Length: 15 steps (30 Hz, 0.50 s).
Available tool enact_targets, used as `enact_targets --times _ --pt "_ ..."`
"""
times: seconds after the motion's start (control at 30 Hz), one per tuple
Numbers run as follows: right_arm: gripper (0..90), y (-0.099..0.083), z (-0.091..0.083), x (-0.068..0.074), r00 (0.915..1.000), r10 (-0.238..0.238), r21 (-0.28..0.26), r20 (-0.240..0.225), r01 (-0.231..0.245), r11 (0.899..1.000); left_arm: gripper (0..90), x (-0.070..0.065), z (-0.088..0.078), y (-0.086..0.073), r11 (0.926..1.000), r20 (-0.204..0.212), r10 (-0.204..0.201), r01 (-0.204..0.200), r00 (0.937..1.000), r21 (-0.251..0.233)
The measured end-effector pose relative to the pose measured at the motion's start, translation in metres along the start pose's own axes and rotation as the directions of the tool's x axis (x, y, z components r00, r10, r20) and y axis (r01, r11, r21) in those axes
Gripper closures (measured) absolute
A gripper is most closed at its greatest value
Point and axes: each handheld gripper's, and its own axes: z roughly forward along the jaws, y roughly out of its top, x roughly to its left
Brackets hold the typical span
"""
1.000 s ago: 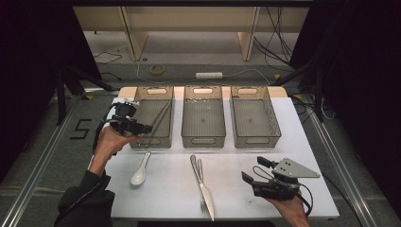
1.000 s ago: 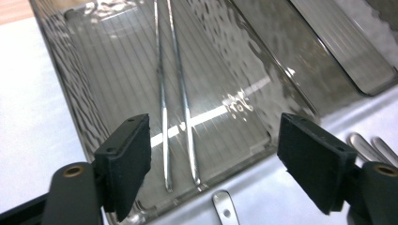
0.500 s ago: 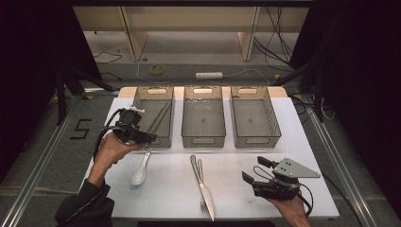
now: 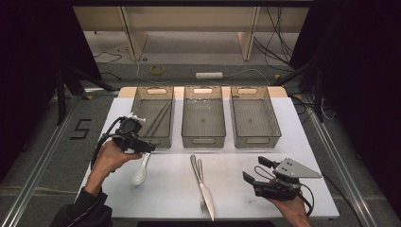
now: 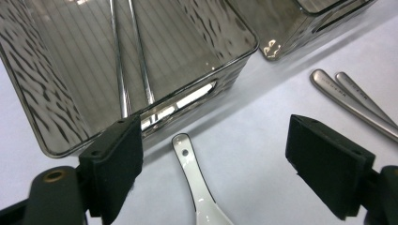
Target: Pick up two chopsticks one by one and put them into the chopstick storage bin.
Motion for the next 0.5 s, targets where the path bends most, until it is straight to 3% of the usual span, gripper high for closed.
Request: enact_targets --times 0.5 --pt "24.0 -0.001 -0.001 -0.001 1.0 0.003 0.0 0.0 -0.003 1.0 19.0 -0.005 0.004 -0.014 0.9983 -0.01 0.001 0.0 0.9999 0.059"
